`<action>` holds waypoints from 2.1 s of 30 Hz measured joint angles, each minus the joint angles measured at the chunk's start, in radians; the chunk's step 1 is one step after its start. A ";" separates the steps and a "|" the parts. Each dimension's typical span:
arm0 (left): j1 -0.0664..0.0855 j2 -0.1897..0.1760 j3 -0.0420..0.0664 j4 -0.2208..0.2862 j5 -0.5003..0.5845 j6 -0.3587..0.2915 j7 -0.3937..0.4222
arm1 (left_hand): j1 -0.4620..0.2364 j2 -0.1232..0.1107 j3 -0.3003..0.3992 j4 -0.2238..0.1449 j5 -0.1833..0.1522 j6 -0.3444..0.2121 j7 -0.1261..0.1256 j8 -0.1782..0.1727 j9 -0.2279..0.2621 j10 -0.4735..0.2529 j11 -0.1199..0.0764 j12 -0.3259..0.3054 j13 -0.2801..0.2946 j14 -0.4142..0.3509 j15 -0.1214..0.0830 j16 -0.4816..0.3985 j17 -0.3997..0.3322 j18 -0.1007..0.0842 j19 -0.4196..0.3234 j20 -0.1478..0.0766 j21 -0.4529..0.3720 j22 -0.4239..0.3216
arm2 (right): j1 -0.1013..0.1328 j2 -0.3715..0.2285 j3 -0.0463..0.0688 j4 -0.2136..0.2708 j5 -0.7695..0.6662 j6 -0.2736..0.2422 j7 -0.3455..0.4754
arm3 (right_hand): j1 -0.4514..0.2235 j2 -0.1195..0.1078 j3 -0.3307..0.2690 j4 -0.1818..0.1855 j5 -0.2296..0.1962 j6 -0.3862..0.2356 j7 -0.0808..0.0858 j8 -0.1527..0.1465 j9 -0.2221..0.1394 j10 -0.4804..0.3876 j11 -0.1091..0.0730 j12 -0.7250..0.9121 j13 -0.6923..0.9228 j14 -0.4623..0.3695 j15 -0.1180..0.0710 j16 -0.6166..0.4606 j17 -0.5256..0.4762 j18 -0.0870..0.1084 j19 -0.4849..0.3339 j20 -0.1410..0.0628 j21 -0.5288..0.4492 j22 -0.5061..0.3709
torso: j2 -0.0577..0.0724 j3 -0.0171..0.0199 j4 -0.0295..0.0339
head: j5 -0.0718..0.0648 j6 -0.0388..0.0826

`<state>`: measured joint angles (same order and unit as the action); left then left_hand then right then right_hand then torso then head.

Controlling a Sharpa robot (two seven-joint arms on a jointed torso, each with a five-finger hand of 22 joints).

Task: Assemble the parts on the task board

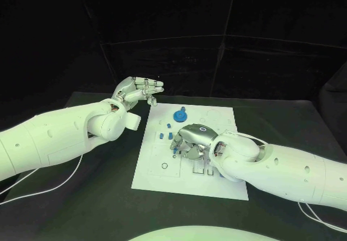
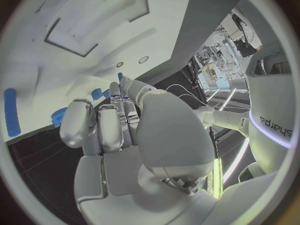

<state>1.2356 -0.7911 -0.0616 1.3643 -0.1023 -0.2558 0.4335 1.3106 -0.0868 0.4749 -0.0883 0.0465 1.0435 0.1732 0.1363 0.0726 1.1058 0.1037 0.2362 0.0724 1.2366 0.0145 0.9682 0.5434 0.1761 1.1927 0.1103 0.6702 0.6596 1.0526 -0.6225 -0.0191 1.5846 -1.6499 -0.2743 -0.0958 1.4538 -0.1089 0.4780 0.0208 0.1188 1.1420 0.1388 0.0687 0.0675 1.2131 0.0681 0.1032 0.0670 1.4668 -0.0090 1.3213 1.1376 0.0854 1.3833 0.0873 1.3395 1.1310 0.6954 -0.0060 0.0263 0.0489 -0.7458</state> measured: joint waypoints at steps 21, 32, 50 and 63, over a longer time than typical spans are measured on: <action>0.000 0.000 0.000 -0.004 0.000 0.002 -0.002 | 0.000 0.000 0.000 0.000 0.000 0.000 0.000 0.000 -0.001 0.000 0.000 0.000 0.000 0.000 0.000 0.000 0.000 0.000 0.000 0.000 0.000 0.000 | -0.010 0.011 0.000 -0.011 -0.040 0.045 -0.006 | 0.000 0.000 0.000 0.000 0.000 -0.001 -0.001 0.000 0.000 0.000 0.000 0.000 0.000 0.000 0.000 0.000 0.000 0.000 0.000 0.000 0.000 0.000 | -0.001 0.0002 -0.0001 | 0.010 -0.012; 0.000 0.000 0.000 -0.005 0.000 0.004 -0.004 | 0.000 0.000 -0.003 -0.003 0.000 -0.004 0.004 0.000 -0.001 0.000 0.000 0.000 0.000 0.000 0.000 0.000 -0.002 0.000 0.000 0.000 -0.004 -0.001 | -0.011 0.021 0.000 -0.014 -0.064 0.056 -0.020 | -0.005 -0.005 0.005 0.000 0.000 -0.001 -0.001 0.000 0.000 0.000 0.000 0.000 0.000 0.000 0.000 0.000 0.000 0.000 0.000 0.000 0.000 0.000 | -0.001 0.0002 -0.0011 | 0.009 -0.013; 0.000 0.000 0.000 -0.007 0.001 0.007 -0.007 | 0.000 0.000 -0.003 -0.003 0.000 -0.004 0.004 0.000 -0.001 0.000 0.000 0.000 0.000 0.000 0.000 0.000 -0.002 0.000 0.000 0.000 -0.004 -0.001 | -0.009 0.026 -0.020 -0.012 -0.113 0.054 -0.040 | -0.095 -0.061 -0.033 0.011 0.018 -0.060 0.018 -0.006 -0.003 -0.089 0.026 -0.039 -0.002 0.000 0.011 0.000 -0.019 0.000 -0.009 0.016 -0.008 -0.020 | -0.001 -0.0005 -0.0007 | 0.010 -0.016; 0.000 -0.002 0.000 -0.010 0.001 0.010 -0.010 | 0.000 0.000 -0.003 -0.003 0.000 -0.004 0.004 0.000 0.000 0.000 0.000 0.000 0.000 0.000 0.000 0.000 -0.002 0.000 0.000 0.000 -0.004 -0.001 | -0.016 -0.025 -0.026 0.023 -0.093 -0.051 -0.031 | -0.101 -0.056 -0.063 0.005 0.038 -0.119 0.017 -0.006 -0.002 -0.131 0.034 -0.017 -0.002 -0.002 0.013 -0.004 -0.033 0.000 -0.016 0.024 -0.027 -0.054 | -0.002 0.0001 0.0000 | 0.005 -0.010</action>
<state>1.2356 -0.7929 -0.0618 1.3539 -0.1016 -0.2462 0.4237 1.3106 -0.0868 0.4721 -0.0911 0.0465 1.0399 0.1767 0.1363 0.0722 1.1058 0.1036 0.2362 0.0723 1.2366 0.0145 0.9682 0.5413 0.1758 1.1927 0.1104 0.6661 0.6584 1.0365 -0.6472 -0.0450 1.6078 -1.7433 -0.3250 -0.1267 1.3525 -0.1653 0.4145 0.0256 0.1569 1.0229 0.1556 0.0630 0.0651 1.0823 0.1019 0.0867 0.0652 1.4650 0.0037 1.3174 1.1049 0.0853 1.3669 0.1108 1.3125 1.0772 0.6938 -0.0059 0.0263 0.0544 -0.7556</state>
